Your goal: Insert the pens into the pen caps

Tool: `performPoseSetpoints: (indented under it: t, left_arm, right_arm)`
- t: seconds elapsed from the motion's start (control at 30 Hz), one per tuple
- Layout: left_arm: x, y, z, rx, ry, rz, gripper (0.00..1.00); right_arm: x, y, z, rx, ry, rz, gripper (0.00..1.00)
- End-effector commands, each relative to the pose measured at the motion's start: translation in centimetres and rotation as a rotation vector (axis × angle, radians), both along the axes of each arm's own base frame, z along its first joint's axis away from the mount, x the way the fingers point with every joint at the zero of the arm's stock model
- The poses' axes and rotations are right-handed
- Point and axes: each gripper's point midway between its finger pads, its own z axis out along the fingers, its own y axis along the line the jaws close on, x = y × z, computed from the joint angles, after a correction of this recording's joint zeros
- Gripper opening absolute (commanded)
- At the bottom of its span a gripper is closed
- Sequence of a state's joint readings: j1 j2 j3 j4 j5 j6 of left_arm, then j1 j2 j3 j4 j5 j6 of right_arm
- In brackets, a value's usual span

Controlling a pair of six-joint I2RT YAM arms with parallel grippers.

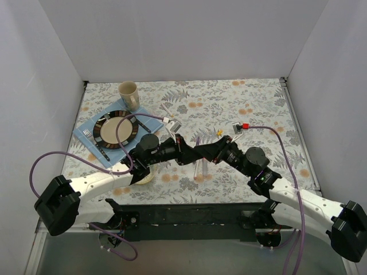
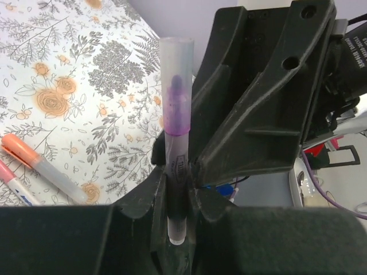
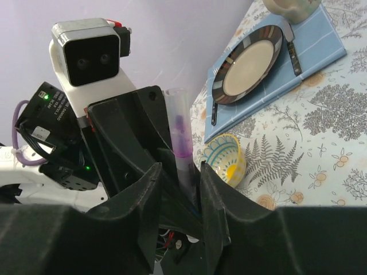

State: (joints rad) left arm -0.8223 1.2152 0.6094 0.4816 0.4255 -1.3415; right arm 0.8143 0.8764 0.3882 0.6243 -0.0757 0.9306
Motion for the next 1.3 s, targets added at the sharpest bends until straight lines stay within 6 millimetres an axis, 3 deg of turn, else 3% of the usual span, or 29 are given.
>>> performPoseSetpoints:
  t: [0.0, 0.2, 0.37, 0.43, 0.47, 0.77, 0.87, 0.97, 1.03, 1.1, 1.27]
  left_arm:
    - [1.0, 0.5, 4.9, -0.081, -0.143, 0.052, 0.0]
    - [0.0, 1.3, 4.8, -0.088, -0.147, 0.039, 0.0]
    - [-0.9, 1.5, 4.5, -0.098, -0.15, 0.002, 0.0]
    - [-1.2, 1.5, 4.4, -0.102, -0.147, -0.01, 0.0]
    - [-1.4, 1.6, 4.4, -0.105, -0.147, -0.015, 0.0]
    - [-2.2, 1.7, 4.4, -0.122, -0.156, -0.048, 0.0]
    - [-2.3, 1.7, 4.4, -0.122, -0.16, -0.054, 0.0]
    - [-2.2, 1.6, 4.6, -0.126, -0.171, -0.051, 0.0]
    - [-1.4, 1.7, 4.7, -0.12, -0.168, -0.011, 0.0]
    - [-0.4, 1.8, 5.2, -0.128, -0.176, 0.041, 0.0]
    - [1.8, 1.7, 6.7, -0.139, -0.197, 0.123, 0.0]
  right_arm:
    - [-1.5, 0.2, 2.8, 0.035, -0.035, 0.043, 0.45]
    - [-0.3, -0.3, 5.3, -0.004, -0.101, -0.027, 0.57]
    - [0.5, 0.0, 8.0, -0.011, -0.154, -0.046, 0.61]
    - [1.0, 0.3, 7.4, -0.051, -0.139, -0.054, 0.62]
    - [1.1, 0.4, 8.2, -0.045, -0.148, -0.055, 0.62]
    - [3.0, 1.0, 9.2, -0.103, -0.176, -0.101, 0.62]
    - [2.9, 1.6, 8.6, -0.12, -0.171, -0.074, 0.58]
    - [2.1, 2.4, 7.4, -0.131, -0.161, -0.01, 0.48]
    - [1.2, 3.1, 6.8, -0.12, -0.158, 0.058, 0.18]
    - [0.1, 3.7, 5.1, -0.13, -0.135, 0.127, 0.01]
    - [-1.9, 4.3, 1.4, -0.16, -0.086, 0.189, 0.01]
